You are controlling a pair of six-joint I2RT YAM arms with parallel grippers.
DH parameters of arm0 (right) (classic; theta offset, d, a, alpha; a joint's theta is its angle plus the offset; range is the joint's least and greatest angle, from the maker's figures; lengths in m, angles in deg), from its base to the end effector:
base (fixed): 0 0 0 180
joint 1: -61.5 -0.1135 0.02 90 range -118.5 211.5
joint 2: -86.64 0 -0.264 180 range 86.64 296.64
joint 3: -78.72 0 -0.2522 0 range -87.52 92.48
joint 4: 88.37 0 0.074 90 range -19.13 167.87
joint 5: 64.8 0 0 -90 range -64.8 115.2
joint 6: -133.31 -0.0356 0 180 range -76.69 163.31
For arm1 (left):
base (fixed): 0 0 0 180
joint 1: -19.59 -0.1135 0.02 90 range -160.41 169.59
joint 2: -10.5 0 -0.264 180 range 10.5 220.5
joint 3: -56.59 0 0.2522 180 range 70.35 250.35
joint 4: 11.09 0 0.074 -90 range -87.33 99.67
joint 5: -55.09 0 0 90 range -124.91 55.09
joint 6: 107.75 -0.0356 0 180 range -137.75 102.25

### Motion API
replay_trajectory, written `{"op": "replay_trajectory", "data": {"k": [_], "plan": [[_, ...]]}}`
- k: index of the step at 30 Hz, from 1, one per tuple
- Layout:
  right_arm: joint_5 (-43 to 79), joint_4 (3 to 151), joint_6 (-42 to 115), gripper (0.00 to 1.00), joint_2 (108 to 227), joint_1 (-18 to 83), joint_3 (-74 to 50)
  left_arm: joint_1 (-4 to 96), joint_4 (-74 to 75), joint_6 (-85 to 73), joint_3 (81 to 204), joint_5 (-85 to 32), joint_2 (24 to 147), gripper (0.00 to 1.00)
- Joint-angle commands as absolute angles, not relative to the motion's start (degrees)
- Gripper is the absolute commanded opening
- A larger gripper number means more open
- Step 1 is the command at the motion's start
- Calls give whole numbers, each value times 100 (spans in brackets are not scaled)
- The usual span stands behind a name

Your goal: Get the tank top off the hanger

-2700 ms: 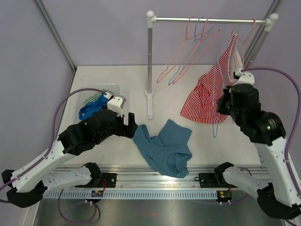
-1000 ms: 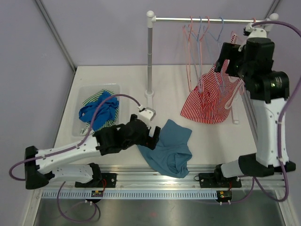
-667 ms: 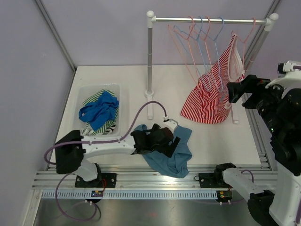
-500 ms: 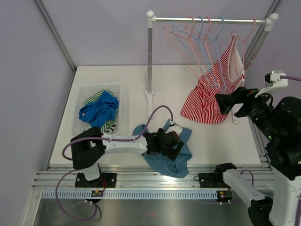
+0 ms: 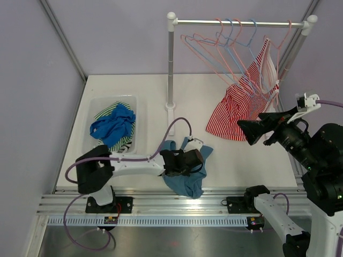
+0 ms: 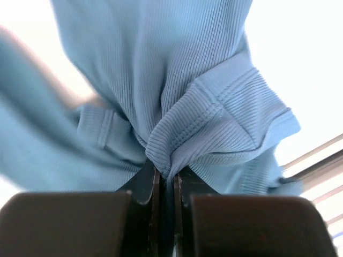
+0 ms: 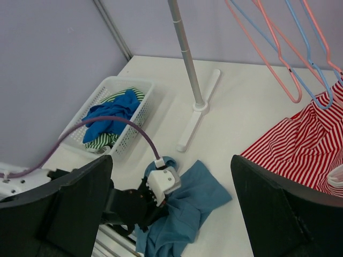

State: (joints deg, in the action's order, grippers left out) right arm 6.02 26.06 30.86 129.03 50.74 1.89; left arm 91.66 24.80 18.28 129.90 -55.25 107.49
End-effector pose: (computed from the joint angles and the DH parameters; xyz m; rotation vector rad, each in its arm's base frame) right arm 0.0522 0.0218 0.5026 -0.2338 1.6662 0.5828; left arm 0.1157 -0.3173 0.1817 0.6664 2.4483 -0.2911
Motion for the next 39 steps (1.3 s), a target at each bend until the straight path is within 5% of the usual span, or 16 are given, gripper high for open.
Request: {"op": "replay_trajectory", "data": {"k": [1,10,19,31,39], "plan": [[340,2883,3021,100,12831,5060,204,9026,3384,1776,13415,-6690,9534,0],[270,3023,3003,100,12804,5060,-33,6850,5047,1108,14785,-6752,7968,0],[164,3261,3030,100,12804,5060,-103,4118,5453,220,15762,-5471,8090,0],[917,3533,2899,100,12926,5060,-420,2040,5294,-106,15112,-3702,10889,0],[1552,3393,2696,99,13533,5060,265,2021,5391,53,15094,-3842,12186,0]]}}
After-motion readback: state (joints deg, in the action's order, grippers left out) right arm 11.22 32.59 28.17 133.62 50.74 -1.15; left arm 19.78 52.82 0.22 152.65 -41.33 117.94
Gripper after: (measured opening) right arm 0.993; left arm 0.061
